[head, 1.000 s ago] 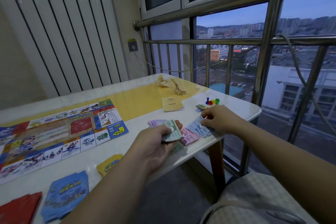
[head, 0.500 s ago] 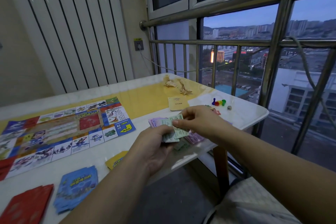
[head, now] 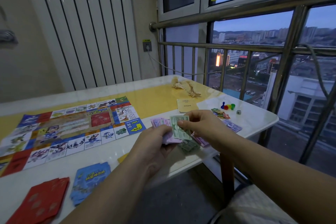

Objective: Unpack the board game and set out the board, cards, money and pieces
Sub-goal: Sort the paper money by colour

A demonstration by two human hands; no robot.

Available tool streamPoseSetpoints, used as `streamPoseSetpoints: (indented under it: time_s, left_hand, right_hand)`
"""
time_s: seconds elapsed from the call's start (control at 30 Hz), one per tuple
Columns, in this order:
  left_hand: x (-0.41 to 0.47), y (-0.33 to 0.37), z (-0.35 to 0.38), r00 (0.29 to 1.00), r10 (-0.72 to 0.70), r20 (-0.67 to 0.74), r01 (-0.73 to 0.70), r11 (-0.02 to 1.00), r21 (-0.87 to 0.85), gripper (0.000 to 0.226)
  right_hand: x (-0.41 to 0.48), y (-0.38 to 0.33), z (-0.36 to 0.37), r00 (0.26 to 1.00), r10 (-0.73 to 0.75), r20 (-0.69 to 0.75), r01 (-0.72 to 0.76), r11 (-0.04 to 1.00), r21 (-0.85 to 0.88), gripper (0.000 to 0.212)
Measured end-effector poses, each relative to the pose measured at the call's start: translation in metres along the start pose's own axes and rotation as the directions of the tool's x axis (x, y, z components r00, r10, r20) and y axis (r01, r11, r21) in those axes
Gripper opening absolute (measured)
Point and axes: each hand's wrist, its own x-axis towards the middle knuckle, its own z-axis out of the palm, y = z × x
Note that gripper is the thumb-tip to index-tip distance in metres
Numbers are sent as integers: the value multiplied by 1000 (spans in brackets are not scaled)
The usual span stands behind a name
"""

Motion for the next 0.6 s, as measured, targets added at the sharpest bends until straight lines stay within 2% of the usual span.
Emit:
streamPoseSetpoints:
  time_s: [0.13,0.23,0.3,0.37,0.43,0.5,0.53,0.6]
  left_hand:
    - [1,1,-3,999,39,-2,-39,999,22,13]
    - [5,3,-8,996,37,-81,-39,999,-20,12]
    - [10,4,-13,993,12,-116,-23,996,-86,11]
    - [13,4,-18,989,-14,-144,-6,991,-132,9]
    - [13,5,-19,985,-26,-169,3,991,-130,10]
    - [10,4,-17,984,-29,-174,8,993,-121,10]
    - [9,3,-16,985,-33,-170,14,993,-116,10]
    - [8,0,-12,989,-37,-143,21,994,-107,10]
  right_hand:
    - [2,1,0,999,34,-14,-33,998,54,13]
    - [4,0,-9,999,29,-43,-25,995,97,12]
    - [4,-1,-16,1000,18,-22,-18,1000,-5,12]
    - [4,0,-16,998,16,58,-4,978,-209,17]
    - [5,6,-9,995,-6,99,48,903,-427,28]
    - [7,14,-4,996,-79,45,90,817,-569,39]
    - [7,16,-3,992,-129,-2,104,809,-579,42]
    - [3,12,-4,982,-179,-66,128,872,-472,38]
